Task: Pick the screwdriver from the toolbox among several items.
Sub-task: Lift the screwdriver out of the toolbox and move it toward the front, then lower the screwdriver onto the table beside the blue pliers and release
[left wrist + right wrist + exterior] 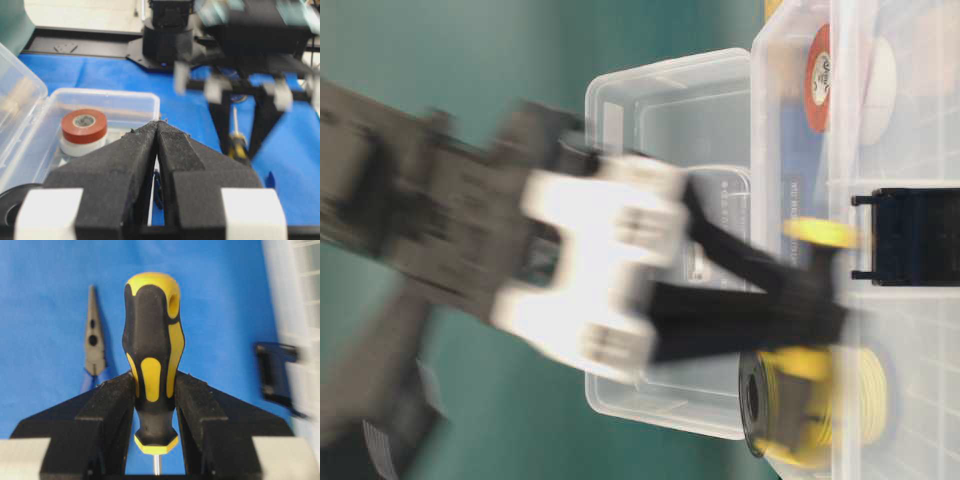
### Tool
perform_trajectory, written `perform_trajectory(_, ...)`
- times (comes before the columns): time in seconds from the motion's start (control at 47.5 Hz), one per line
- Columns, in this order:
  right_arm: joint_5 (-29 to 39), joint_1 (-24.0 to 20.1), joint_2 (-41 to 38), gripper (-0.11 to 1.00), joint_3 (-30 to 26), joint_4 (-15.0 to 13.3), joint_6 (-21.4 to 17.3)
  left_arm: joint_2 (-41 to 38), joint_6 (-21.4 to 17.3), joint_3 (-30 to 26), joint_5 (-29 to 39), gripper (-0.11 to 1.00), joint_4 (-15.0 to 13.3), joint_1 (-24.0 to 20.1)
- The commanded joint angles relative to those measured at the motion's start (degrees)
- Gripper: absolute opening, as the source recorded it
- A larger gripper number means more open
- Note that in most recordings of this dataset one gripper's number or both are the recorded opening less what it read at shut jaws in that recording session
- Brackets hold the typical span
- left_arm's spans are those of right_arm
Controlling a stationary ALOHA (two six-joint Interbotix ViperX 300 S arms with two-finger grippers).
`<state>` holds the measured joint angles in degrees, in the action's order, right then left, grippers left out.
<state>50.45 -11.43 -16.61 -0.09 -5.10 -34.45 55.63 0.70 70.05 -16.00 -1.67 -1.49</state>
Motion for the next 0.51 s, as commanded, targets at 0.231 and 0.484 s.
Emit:
perform_trajectory(0.231,-1.32,-0.53,-7.65,0.42,-2.20,-0.70,0.09,0.00,0.00,-0.26,-0.18,0.00,-0.09,-0.18)
perform_trajectory(0.484,-8.09,0.00,-10.20,0.43,-0.35,-0.18,0.00,0.09,0.00,0.00,0.35,0.00,-0.09,-0.18)
